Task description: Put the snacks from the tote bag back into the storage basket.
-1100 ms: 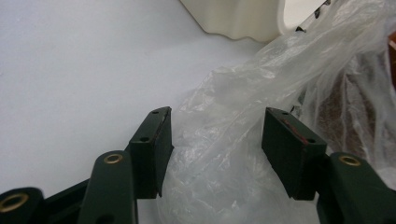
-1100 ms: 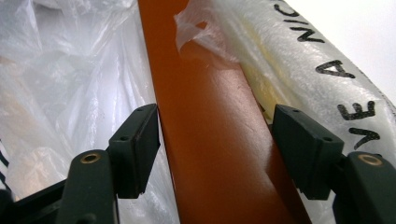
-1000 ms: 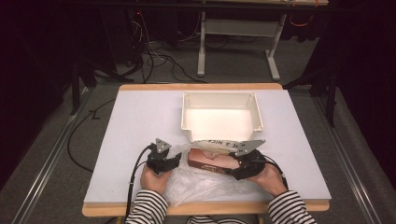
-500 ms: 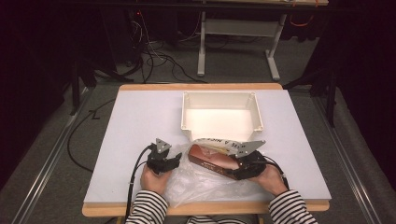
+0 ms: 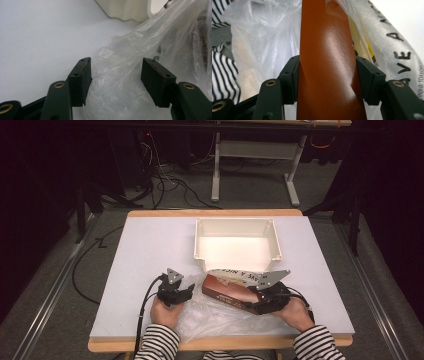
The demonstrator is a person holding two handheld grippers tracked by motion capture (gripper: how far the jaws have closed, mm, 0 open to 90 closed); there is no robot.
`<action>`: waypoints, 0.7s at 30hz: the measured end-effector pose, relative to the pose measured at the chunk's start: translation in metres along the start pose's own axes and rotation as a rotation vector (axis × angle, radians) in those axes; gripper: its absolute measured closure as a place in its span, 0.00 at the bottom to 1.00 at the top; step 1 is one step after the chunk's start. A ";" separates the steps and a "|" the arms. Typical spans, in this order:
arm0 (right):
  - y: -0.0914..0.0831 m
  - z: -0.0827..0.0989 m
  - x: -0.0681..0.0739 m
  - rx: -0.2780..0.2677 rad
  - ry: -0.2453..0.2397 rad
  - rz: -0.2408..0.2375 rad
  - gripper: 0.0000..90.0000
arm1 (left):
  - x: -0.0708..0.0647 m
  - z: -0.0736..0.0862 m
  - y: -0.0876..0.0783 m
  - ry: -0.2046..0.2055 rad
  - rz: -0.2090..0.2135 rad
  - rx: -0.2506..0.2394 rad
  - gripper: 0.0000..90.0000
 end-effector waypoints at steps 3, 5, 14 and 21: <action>-0.007 -0.003 0.002 -0.008 -0.008 -0.003 0.48 | 0.000 0.000 0.000 0.001 0.000 0.001 0.47; -0.011 -0.004 0.004 -0.015 -0.006 -0.003 0.48 | 0.000 0.000 0.000 0.000 -0.001 -0.001 0.47; -0.026 -0.014 0.004 -0.051 0.006 -0.008 0.48 | 0.000 0.000 0.000 0.002 0.000 0.001 0.46; -0.048 -0.029 -0.002 -0.103 0.022 0.010 0.48 | 0.000 0.000 0.000 0.003 -0.001 0.001 0.46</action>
Point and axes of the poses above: each handheld gripper's, and its own axes: y roughly forward along the jaws, z roughly out of its underside, x roughly to its left, the point moved 10 cm from there along y, roughly forward along the jaws, and after that the axes turned 12 degrees about -z, right-handed, at the moved point
